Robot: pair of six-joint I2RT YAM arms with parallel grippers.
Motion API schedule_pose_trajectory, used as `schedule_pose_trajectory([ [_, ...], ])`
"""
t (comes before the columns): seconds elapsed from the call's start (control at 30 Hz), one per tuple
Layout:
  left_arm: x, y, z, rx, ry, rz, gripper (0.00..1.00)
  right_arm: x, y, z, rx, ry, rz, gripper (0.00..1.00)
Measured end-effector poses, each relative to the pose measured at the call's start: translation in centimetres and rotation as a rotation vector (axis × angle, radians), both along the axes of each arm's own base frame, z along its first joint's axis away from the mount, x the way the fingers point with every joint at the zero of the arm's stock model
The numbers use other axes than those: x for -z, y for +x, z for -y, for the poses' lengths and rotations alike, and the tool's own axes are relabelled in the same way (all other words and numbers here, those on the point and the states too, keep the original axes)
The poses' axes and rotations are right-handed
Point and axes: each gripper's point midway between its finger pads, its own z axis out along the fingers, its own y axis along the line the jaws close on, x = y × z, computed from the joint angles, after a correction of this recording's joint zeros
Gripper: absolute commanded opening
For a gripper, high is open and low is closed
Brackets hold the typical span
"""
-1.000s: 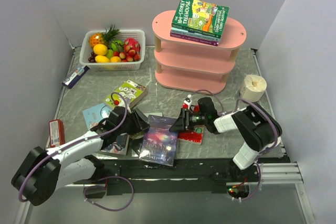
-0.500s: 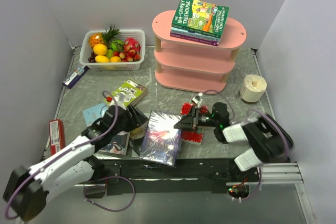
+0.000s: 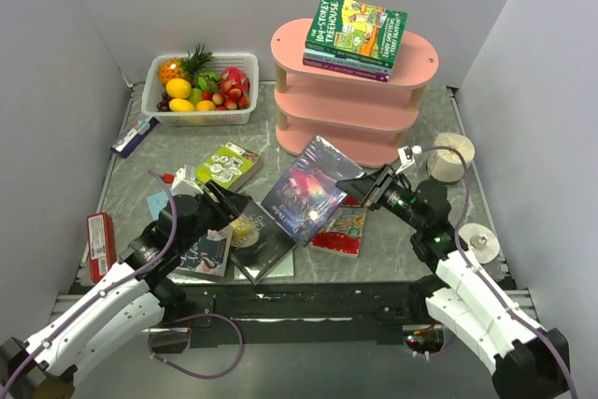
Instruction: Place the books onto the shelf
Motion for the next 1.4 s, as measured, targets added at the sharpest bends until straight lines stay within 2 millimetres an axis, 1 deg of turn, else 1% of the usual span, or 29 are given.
schedule_pose_trajectory([
  [0.07, 0.5, 0.0, 0.0, 0.000, 0.013, -0.017, 0.61, 2.3, 1.4, 1.0, 0.075, -0.031, -0.089, 0.00],
  [0.13, 1.2, -0.1, -0.1, 0.000, 0.029, -0.038, 0.61, 4.6, 2.3, 2.2, 0.142, -0.054, -0.165, 0.00],
  [0.2, 1.3, -0.1, -0.1, 0.000, 0.033, -0.043, 0.61, 5.7, 2.8, 3.0, 0.184, -0.062, -0.211, 0.00],
  [0.23, 1.2, -0.1, -0.1, 0.000, 0.031, -0.041, 0.61, 5.9, 3.1, 3.3, 0.200, -0.060, -0.220, 0.00],
  [0.4, 0.7, -0.2, -0.3, -0.007, 0.024, -0.021, 0.61, 4.9, 3.9, 3.8, 0.231, -0.021, -0.205, 0.00],
  [0.5, 0.2, -0.2, -0.4, -0.010, 0.011, -0.007, 0.61, 3.9, 4.3, 3.8, 0.244, 0.023, -0.189, 0.00],
  [0.63, -0.3, -0.3, -0.5, -0.014, -0.005, 0.010, 0.61, 2.0, 5.4, 4.1, 0.266, 0.102, -0.154, 0.00],
  [0.77, -0.3, -0.4, -0.7, -0.018, -0.008, 0.015, 0.61, 0.9, 6.3, 4.5, 0.284, 0.158, -0.135, 0.00],
  [0.93, -0.1, -0.4, -0.8, -0.024, -0.008, 0.018, 0.61, 0.9, 7.7, 5.4, 0.340, 0.189, -0.141, 0.00],
  [1.03, 0.2, -0.4, -0.8, -0.025, -0.003, 0.012, 0.61, 0.8, 9.0, 6.4, 0.392, 0.225, -0.141, 0.00],
  [1.27, 0.3, -0.3, -0.8, -0.025, -0.001, 0.010, 0.61, 0.6, 12.2, 8.8, 0.513, 0.310, -0.157, 0.00],
  [1.4, 0.8, -0.1, -0.6, -0.025, 0.000, 0.009, 0.61, 0.7, 13.4, 9.8, 0.574, 0.360, -0.171, 0.00],
])
